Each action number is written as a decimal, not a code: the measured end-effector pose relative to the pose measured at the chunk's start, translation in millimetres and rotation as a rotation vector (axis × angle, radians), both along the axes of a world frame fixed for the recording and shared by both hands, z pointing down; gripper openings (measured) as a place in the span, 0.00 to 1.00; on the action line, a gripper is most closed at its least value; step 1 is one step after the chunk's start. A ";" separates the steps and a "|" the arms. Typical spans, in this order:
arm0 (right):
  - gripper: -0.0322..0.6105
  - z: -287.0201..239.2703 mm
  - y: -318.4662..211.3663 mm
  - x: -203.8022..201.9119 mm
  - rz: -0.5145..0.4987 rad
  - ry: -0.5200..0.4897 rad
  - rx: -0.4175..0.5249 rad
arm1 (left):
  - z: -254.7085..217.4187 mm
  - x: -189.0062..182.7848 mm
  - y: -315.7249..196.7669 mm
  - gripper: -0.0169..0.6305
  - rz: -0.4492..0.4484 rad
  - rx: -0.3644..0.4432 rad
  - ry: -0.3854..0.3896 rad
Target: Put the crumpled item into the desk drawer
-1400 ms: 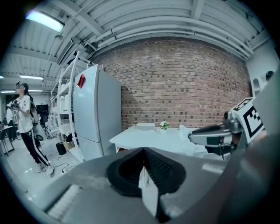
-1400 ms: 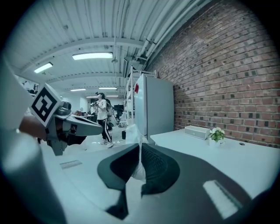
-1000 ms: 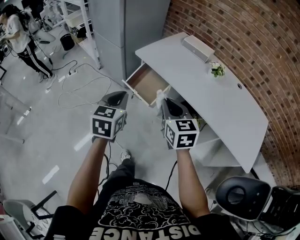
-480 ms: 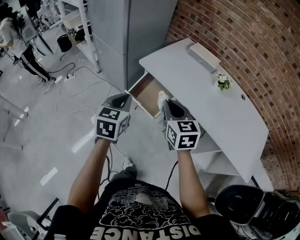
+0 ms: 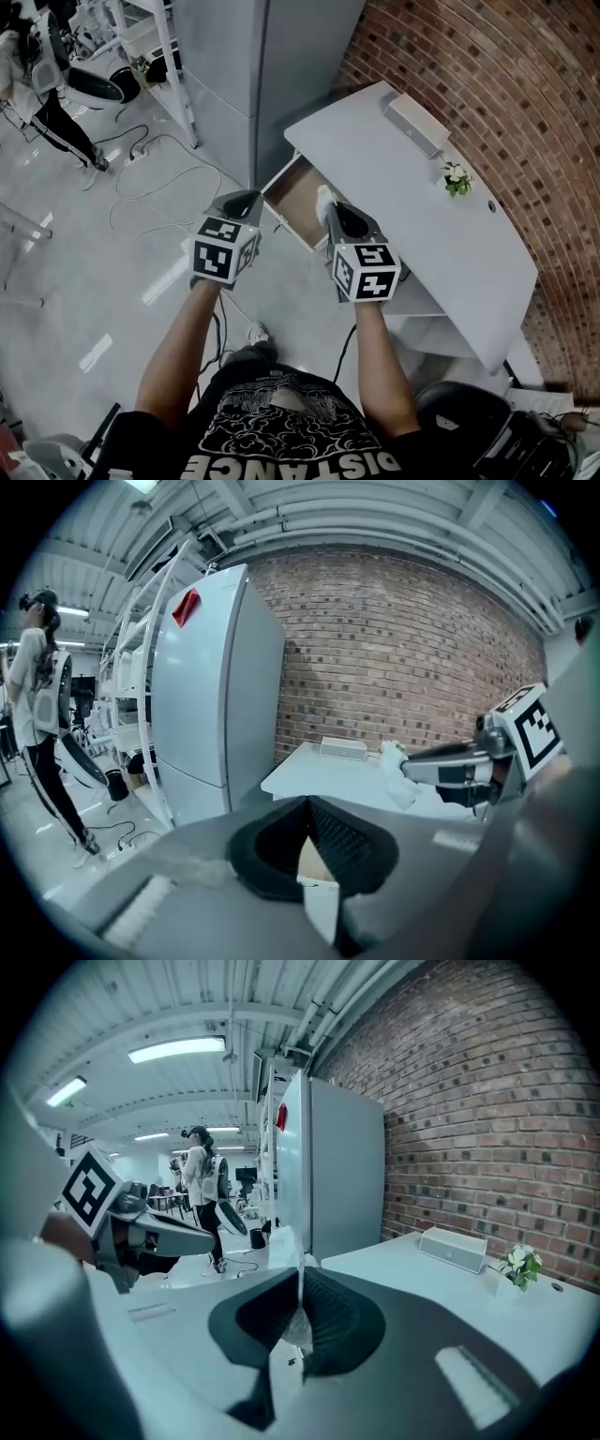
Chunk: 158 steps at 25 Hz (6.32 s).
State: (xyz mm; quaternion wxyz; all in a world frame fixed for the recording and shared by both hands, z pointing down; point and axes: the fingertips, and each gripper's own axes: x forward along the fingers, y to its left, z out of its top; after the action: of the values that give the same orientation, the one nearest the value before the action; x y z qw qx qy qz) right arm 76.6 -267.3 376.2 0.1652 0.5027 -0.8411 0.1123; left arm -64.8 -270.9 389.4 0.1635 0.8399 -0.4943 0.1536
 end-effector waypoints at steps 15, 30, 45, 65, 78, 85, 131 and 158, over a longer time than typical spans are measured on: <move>0.08 32.0 -29.3 -31.0 -0.019 0.053 -0.052 | 33.9 -34.1 -27.7 0.03 -0.015 -0.042 0.043; 0.08 83.3 -58.2 -43.0 -0.097 0.056 -0.116 | 66.4 -45.7 -37.0 0.03 -0.085 -0.081 0.029; 0.08 181.0 -123.1 -65.3 -0.276 0.095 -0.252 | 136.7 -50.8 -78.4 0.03 -0.225 -0.199 0.020; 0.08 278.5 -182.0 -80.9 -0.416 0.101 -0.371 | 205.0 -49.3 -109.5 0.03 -0.381 -0.312 0.010; 0.08 352.6 -192.8 -69.9 -0.410 0.117 -0.435 | 251.2 -41.5 -126.9 0.03 -0.388 -0.359 -0.002; 0.08 378.6 -200.4 -66.2 -0.421 0.139 -0.441 | 273.5 -34.4 -128.7 0.03 -0.392 -0.385 0.004; 0.14 178.2 -197.2 -134.1 -0.583 0.035 -0.245 | 120.6 -86.4 -113.7 0.03 -0.568 -0.206 -0.042; 0.09 15.8 -177.2 -193.3 -0.670 -0.028 -0.028 | -6.9 -164.3 -80.2 0.03 -0.678 -0.001 -0.088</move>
State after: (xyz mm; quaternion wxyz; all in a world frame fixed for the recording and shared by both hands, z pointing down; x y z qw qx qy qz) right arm -116.7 -444.5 392.0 0.1883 0.1943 -0.9602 0.0699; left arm -229.1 -351.1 382.5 0.1842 0.6203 -0.7519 0.1266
